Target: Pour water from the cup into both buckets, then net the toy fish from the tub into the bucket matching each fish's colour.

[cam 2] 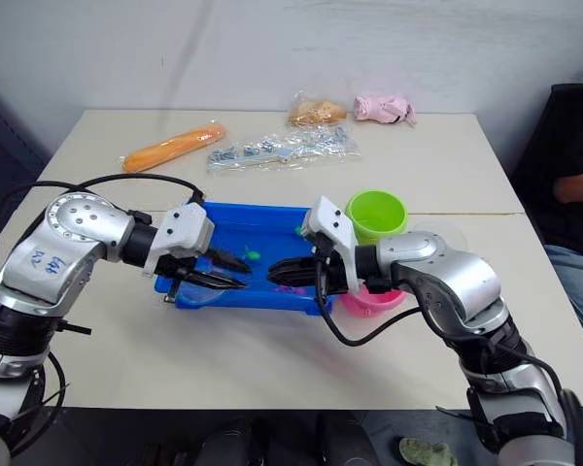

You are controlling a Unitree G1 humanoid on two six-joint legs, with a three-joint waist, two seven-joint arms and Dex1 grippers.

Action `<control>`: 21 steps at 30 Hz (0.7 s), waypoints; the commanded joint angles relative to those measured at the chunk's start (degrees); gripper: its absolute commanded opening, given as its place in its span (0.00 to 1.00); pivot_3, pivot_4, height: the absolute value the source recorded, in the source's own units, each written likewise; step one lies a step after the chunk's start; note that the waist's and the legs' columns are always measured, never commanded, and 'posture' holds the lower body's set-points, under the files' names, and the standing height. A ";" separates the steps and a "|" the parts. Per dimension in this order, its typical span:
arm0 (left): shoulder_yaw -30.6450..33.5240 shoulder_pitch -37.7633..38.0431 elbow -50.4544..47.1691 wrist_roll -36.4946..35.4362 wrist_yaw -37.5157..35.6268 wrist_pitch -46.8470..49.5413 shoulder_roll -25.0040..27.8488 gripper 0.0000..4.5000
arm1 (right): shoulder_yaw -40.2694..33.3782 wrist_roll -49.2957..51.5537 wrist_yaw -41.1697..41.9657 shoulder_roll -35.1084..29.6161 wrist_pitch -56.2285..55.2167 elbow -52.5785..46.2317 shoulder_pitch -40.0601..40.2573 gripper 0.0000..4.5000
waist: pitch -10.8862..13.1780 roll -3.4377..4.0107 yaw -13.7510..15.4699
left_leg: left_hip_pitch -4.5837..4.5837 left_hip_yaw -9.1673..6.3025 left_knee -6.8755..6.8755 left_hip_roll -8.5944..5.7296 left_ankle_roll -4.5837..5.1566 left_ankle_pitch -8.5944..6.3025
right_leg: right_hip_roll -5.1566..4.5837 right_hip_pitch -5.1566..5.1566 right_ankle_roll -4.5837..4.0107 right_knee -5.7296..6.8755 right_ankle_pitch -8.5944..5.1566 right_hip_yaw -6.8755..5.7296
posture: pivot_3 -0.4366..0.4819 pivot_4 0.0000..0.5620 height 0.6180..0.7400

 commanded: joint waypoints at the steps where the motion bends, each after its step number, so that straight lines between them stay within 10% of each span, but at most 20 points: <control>1: 6.34 1.06 -1.00 -4.69 0.98 -1.07 -1.66 0.70 | -1.53 -0.68 1.40 -0.41 -3.12 -0.65 0.24 0.00 | 0.00 0.00 -0.01 | 0.00 0.00 0.01 0.00 0.00 0.00 | 0.00 0.00 0.00 0.01 0.00 0.00 | 0.48 0.27 1.00; 4: 13.46 1.72 -0.06 -10.27 3.30 0.06 -3.89 0.99 | -1.97 -1.95 2.09 -0.67 -5.47 -0.02 0.30 0.00 | 0.00 0.00 0.00 | 0.00 -0.01 0.04 0.00 0.00 0.00 | -0.01 0.00 0.00 0.04 0.00 -0.01 | 0.48 0.27 1.00; 15: 38.54 21.95 2.99 -15.23 8.37 -3.80 -1.94 0.99 | -6.48 -12.06 7.15 -9.19 -22.87 7.29 1.07 0.00 | 0.00 0.00 -0.47 | 0.01 -0.08 0.12 0.02 0.01 -0.01 | -0.02 0.04 0.00 0.06 0.00 -0.06 | 0.48 0.27 1.00; 21: 41.73 35.79 5.88 -13.00 4.66 -10.18 -0.96 0.99 | -4.54 -20.88 12.10 -12.66 -37.07 16.24 -1.08 0.00 | 0.02 -0.05 -0.97 | 0.05 -0.12 0.16 0.01 0.06 -0.04 | -0.04 0.15 0.00 -0.02 0.00 -0.12 | 0.48 0.27 1.00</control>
